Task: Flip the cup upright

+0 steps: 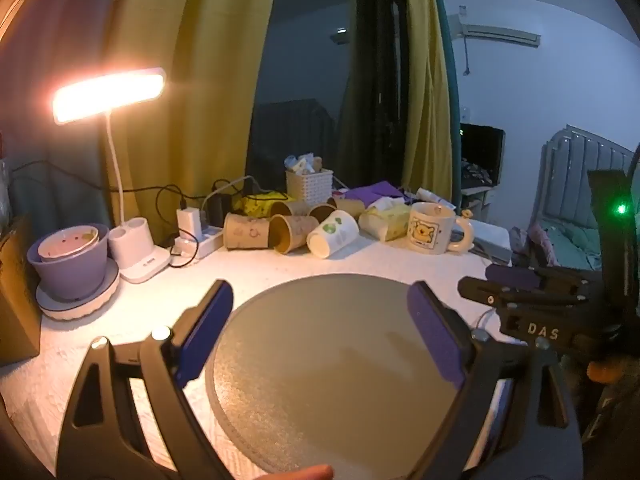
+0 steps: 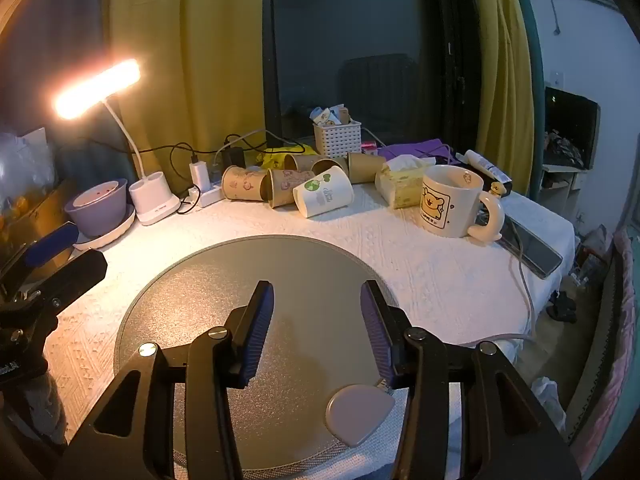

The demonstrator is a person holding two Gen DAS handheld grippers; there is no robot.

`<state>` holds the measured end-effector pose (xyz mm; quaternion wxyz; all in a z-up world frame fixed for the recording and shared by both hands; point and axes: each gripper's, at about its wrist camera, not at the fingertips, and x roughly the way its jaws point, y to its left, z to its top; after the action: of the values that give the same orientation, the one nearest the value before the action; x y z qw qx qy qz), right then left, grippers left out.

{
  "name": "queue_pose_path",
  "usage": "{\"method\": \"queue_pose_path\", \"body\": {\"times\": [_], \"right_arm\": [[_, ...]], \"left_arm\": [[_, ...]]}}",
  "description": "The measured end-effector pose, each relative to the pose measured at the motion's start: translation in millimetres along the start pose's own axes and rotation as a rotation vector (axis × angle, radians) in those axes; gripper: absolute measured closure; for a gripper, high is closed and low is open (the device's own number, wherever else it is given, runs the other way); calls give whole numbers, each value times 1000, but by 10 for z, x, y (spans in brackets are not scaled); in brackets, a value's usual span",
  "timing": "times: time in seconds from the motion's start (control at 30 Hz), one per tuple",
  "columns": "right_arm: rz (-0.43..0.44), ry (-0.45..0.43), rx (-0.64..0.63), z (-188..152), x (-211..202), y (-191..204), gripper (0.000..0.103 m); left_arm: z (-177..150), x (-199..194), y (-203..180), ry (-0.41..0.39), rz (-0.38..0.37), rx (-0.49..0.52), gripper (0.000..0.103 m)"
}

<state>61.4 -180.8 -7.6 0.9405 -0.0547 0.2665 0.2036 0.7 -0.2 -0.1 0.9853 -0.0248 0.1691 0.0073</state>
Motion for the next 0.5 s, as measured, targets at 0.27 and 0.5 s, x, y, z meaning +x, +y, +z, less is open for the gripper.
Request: {"method": "queue_pose_path", "body": {"times": [0.27, 0.5], "right_arm": [[-1, -4, 2, -1, -3, -8, 55], [3, -1, 2, -2, -1, -2, 55]], "left_arm": [[-1, 3, -43, 0, -8, -11, 13], [16, -6, -18, -3, -19, -23, 13]]}}
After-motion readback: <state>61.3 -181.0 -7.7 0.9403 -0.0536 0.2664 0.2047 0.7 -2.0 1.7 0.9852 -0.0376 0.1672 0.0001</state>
